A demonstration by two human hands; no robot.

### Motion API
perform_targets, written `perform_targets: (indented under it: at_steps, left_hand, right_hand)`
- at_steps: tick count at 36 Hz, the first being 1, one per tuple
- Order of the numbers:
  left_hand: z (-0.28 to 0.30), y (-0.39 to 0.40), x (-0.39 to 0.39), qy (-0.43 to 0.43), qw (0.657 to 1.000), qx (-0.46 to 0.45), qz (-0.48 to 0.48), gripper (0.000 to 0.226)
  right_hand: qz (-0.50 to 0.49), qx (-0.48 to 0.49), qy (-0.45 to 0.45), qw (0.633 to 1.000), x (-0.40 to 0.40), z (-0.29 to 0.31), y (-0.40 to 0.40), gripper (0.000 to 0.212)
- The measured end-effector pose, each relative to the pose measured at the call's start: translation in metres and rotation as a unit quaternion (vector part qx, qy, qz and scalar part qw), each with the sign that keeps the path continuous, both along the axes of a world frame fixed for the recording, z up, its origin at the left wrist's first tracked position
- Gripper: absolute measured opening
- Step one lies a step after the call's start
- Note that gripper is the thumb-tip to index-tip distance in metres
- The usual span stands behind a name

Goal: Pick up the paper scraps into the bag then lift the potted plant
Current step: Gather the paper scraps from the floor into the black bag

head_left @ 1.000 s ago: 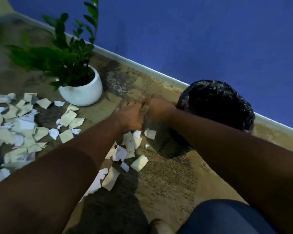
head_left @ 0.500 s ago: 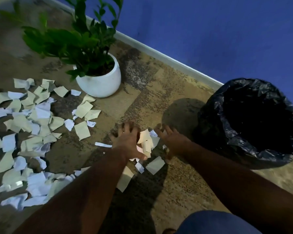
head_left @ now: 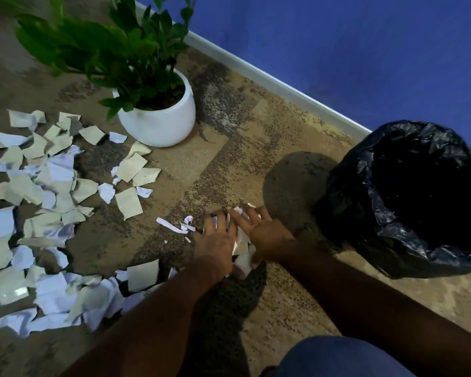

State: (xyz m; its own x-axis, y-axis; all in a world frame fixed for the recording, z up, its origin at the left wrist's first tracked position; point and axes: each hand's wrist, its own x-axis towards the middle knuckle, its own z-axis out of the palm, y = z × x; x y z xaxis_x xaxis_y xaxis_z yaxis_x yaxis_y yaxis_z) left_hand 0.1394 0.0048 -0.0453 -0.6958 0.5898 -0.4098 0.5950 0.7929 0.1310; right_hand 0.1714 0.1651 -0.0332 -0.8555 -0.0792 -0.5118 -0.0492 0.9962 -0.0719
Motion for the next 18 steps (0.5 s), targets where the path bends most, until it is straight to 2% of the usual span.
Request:
perform_targets:
  at_steps: [2, 7, 12, 15, 18]
  left_hand:
    - [0.0, 0.0, 0.0, 0.009, 1.0, 0.0, -0.007, 0.148]
    - [0.002, 0.005, 0.005, -0.007, 0.999, 0.046, -0.017, 0.132]
    - [-0.002, 0.008, 0.006, -0.023, 0.993, 0.115, -0.012, 0.086]
    - [-0.003, 0.009, 0.008, -0.029, 0.99, 0.137, 0.001, 0.068]
    - [-0.002, 0.008, 0.009, -0.07, 0.984, 0.164, 0.022, 0.064]
  right_hand:
    - [-0.013, -0.009, 0.0, 1.0, -0.003, 0.001, -0.005, 0.137]
    - [-0.067, -0.056, 0.047, 0.995, -0.007, 0.001, -0.01, 0.084]
    - [-0.082, -0.095, 0.111, 0.986, 0.005, 0.0, -0.016, 0.045]
    - [-0.116, -0.129, 0.135, 0.975, 0.012, 0.0, -0.021, 0.033]
    - [-0.133, -0.131, 0.129, 0.974, 0.014, 0.003, -0.021, 0.026]
